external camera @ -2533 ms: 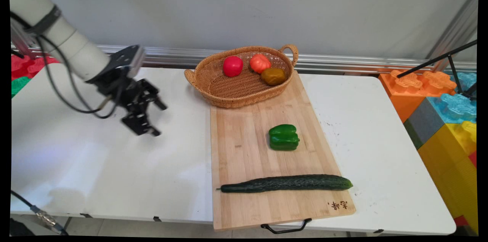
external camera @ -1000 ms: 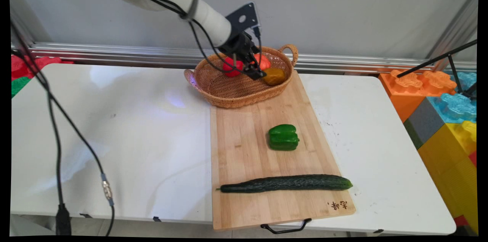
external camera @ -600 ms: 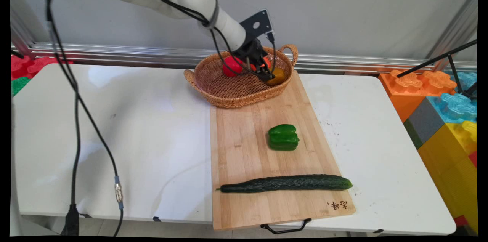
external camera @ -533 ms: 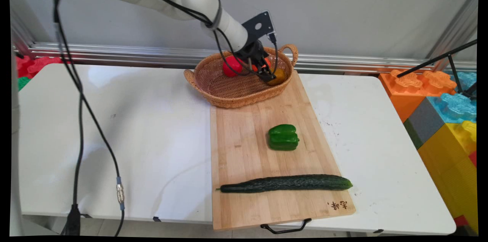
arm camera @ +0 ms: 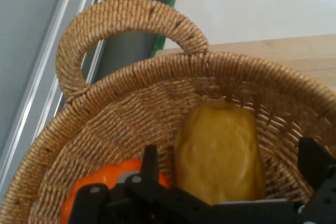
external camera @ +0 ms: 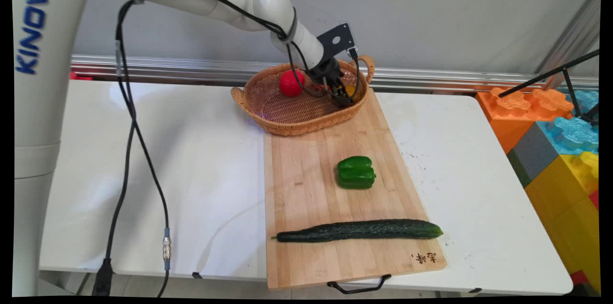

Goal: Pick up the potato from the vegetable basket, then place the picked object on the cutting board

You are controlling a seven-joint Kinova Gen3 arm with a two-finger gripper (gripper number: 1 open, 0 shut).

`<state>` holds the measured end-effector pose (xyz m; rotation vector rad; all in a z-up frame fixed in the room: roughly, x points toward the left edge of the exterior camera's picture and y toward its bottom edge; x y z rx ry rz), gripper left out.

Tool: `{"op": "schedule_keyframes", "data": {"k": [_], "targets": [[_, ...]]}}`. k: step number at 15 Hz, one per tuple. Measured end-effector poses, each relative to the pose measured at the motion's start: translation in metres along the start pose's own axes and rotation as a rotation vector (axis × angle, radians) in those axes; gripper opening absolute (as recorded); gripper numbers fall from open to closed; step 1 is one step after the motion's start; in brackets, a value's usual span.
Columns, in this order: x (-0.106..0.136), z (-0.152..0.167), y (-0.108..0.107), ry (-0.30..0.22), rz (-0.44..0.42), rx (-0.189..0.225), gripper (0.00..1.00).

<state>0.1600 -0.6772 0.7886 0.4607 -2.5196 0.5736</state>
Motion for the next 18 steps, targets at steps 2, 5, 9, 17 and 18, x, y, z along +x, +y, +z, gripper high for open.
{"op": "schedule_keyframes", "data": {"k": [2,5,9,17,18], "targets": [[0.0,0.01,-0.002,-0.007,-0.003,-0.007,1.0],[-0.001,0.021,-0.004,-0.012,-0.007,-0.019,1.0],[-0.001,0.027,-0.005,-0.016,-0.011,-0.022,0.0],[0.014,-0.007,0.002,0.04,-0.039,0.017,0.0],[0.018,-0.017,0.006,0.052,-0.043,0.023,0.0]]}}
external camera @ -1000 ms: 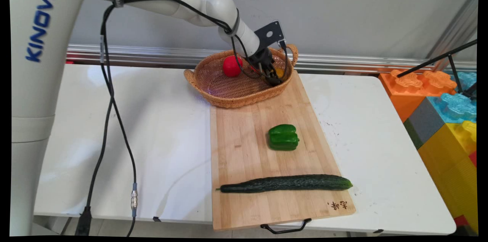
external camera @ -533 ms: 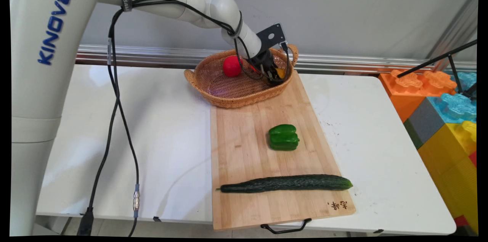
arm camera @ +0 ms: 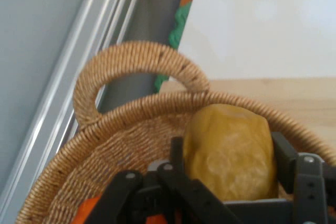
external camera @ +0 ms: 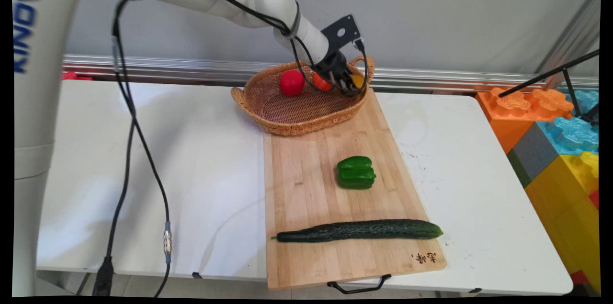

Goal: Place the picked object on the cutting board

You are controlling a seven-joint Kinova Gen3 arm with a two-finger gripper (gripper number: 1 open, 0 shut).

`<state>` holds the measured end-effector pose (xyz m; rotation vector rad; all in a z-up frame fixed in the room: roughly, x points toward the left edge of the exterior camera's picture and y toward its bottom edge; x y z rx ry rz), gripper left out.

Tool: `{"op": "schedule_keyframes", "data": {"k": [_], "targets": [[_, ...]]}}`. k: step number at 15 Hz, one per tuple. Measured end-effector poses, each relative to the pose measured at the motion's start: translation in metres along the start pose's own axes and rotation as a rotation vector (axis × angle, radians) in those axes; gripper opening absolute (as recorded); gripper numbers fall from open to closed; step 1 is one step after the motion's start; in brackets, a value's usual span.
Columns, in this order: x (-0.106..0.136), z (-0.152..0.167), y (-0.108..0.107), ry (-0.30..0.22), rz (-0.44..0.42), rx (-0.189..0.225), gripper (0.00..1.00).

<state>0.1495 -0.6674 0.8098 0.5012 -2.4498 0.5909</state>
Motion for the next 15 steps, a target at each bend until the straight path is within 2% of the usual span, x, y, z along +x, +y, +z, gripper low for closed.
{"op": "schedule_keyframes", "data": {"k": [5,9,11,15], "targets": [[0.026,-0.061,0.027,0.067,-0.005,0.02,0.0],[0.031,-0.111,0.056,0.088,-0.002,0.002,0.0],[0.022,-0.14,0.073,0.073,0.003,-0.017,0.0],[-0.005,-0.175,0.092,0.022,0.003,-0.042,0.0]]}}
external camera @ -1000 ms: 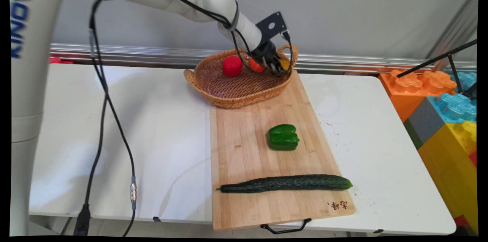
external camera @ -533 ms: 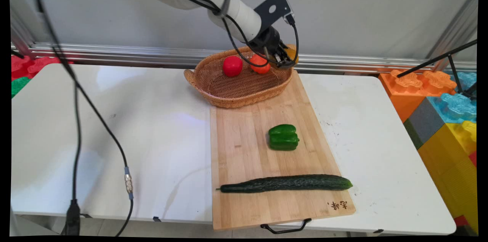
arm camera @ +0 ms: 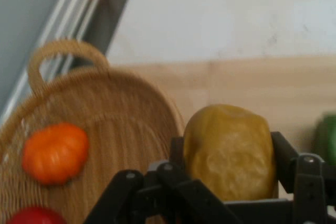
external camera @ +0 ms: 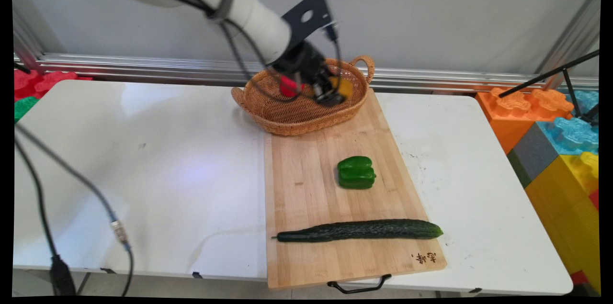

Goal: Place the picked object on the cutting board

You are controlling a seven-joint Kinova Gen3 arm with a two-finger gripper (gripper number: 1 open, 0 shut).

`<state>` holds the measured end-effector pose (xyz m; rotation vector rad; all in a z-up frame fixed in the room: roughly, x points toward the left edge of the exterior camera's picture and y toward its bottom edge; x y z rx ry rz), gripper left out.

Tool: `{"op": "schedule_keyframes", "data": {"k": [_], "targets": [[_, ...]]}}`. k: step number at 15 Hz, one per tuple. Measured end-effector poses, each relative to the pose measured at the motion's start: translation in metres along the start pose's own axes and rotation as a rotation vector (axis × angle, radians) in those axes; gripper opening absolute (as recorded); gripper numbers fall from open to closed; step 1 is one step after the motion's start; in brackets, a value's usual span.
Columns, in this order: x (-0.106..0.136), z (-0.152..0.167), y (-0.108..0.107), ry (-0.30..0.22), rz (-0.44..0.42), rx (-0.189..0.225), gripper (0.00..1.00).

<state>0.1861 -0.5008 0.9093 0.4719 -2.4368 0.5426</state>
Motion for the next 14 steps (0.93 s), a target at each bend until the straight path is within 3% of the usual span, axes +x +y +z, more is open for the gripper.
{"op": "schedule_keyframes", "data": {"k": [3,7,14], "targets": [[-0.026,-0.02,0.016,-0.043,0.0,-0.033,0.0],[-0.054,-0.024,0.035,-0.083,-0.013,-0.089,0.0],[-0.092,0.017,0.066,-0.099,-0.011,-0.221,0.0]]}}
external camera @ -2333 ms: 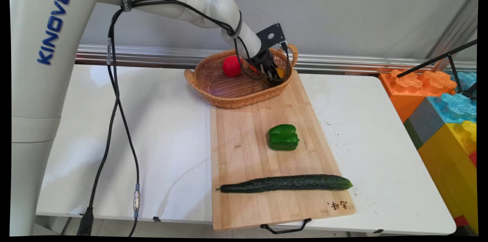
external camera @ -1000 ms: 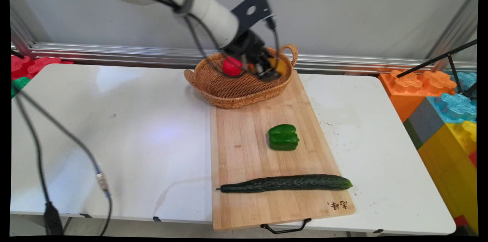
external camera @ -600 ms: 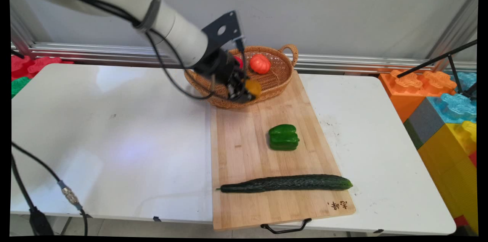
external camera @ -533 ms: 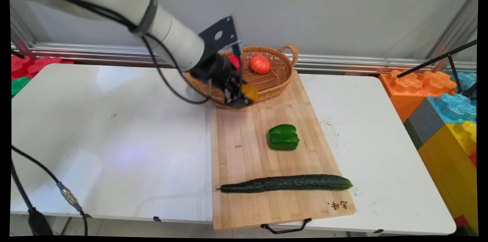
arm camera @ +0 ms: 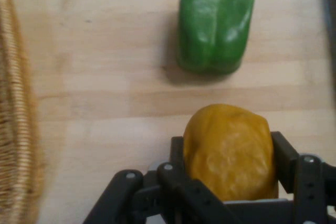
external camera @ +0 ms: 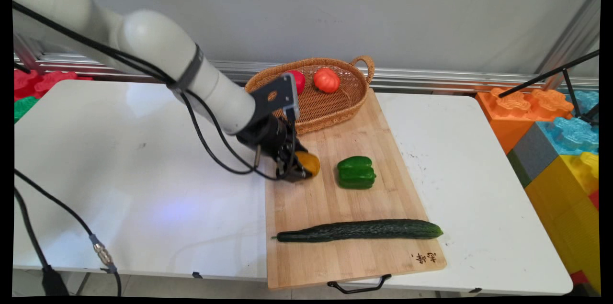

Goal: Place the picked object on the cutting board

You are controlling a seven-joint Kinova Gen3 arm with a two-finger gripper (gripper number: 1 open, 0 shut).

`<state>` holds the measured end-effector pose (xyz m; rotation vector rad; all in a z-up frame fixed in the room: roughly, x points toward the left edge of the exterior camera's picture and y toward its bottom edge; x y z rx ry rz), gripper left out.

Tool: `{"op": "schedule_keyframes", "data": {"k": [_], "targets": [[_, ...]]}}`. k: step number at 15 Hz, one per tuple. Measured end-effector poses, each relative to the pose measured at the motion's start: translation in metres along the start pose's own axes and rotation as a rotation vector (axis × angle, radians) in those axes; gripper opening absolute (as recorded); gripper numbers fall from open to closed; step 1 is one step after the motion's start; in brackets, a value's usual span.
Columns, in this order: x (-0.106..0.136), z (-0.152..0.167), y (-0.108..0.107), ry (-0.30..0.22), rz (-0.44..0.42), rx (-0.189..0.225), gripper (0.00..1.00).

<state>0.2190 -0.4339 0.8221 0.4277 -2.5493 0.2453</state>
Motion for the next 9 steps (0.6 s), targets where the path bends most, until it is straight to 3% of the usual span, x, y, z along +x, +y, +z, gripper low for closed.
{"op": "schedule_keyframes", "data": {"k": [6,7,9], "targets": [[-0.012,0.036,0.001,0.004,0.024,-0.053,0.0],[-0.012,0.038,0.002,0.008,0.03,-0.064,1.0],[-0.009,0.038,0.003,0.018,0.038,-0.077,1.0]]}}
